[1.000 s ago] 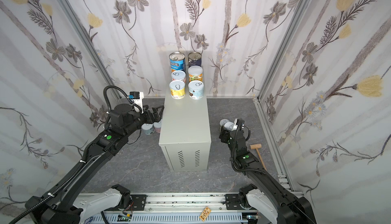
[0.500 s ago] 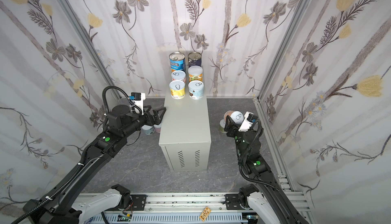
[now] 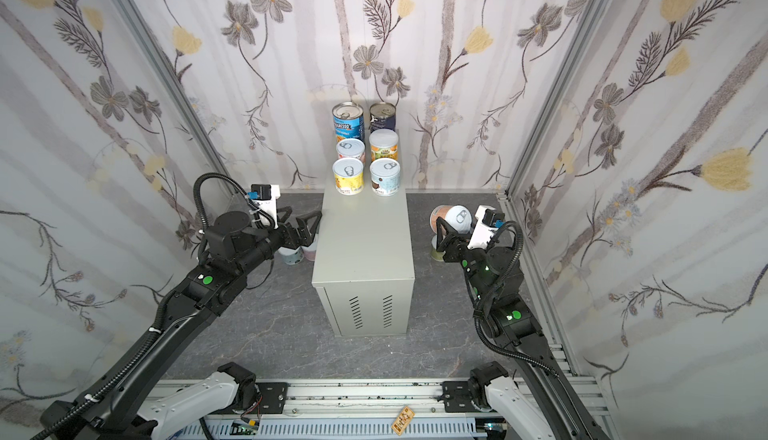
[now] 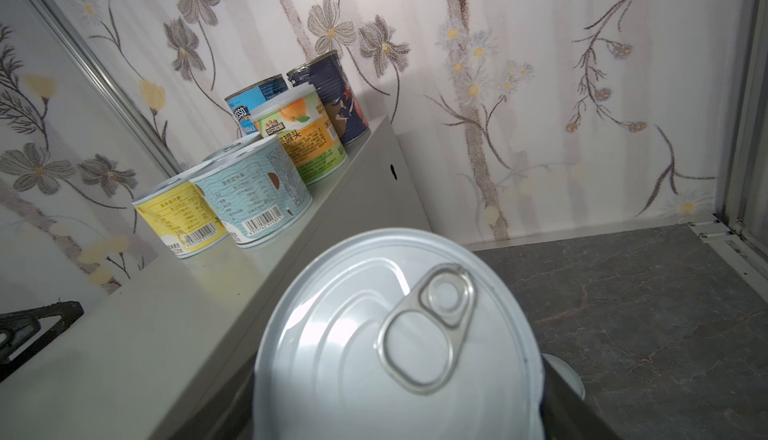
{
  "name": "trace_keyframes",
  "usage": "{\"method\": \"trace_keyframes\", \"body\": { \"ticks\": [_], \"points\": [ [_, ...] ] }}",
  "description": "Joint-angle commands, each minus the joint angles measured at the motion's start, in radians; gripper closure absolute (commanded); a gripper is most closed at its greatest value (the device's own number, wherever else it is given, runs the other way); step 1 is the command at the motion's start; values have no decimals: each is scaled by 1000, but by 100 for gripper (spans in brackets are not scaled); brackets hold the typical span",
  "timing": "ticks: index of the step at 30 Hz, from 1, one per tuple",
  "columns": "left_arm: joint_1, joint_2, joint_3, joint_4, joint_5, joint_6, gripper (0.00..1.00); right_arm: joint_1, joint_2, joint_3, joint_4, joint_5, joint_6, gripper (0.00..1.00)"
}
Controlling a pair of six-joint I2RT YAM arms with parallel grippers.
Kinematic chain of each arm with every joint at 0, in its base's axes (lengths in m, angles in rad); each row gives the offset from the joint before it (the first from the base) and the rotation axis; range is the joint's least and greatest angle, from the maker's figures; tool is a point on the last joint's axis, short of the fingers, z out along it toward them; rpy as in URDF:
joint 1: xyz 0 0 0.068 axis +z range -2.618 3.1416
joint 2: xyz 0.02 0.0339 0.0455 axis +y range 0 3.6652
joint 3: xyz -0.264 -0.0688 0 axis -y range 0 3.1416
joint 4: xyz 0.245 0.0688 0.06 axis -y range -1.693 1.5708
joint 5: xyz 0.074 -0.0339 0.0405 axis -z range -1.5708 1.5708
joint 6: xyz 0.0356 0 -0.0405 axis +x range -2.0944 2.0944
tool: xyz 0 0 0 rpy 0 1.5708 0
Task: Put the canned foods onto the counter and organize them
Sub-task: 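Raise the held can above the cabinet top with the right gripper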
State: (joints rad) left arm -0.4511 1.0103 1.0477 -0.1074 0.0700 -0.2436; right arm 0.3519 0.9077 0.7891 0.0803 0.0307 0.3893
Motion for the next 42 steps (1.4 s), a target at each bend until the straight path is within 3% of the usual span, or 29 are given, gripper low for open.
{"method": "trace_keyframes", "body": {
  "ticks": [1,5,11,24,29,37,42],
  "points": [
    [1,-10,1,13,-211,-56,0,1,33,82,-10,-78,-20,47],
    [0,-15,2,-52,-371,-79,0,0,77,171,-76,-130,-31,48],
    [0,-33,-20,-74,-394,-77,0,4,174,349,-223,-208,-70,47],
    [-1,-19,-18,-105,-332,-37,0,59,286,562,-373,-241,-113,48],
    [0,-19,-17,-107,-315,-33,0,109,333,640,-443,-179,-163,48],
    [0,6,33,-146,-115,-9,0,180,428,769,-558,-144,-233,47],
    [0,34,57,-191,-166,-16,0,219,511,886,-682,-92,-279,46]
  ]
}}
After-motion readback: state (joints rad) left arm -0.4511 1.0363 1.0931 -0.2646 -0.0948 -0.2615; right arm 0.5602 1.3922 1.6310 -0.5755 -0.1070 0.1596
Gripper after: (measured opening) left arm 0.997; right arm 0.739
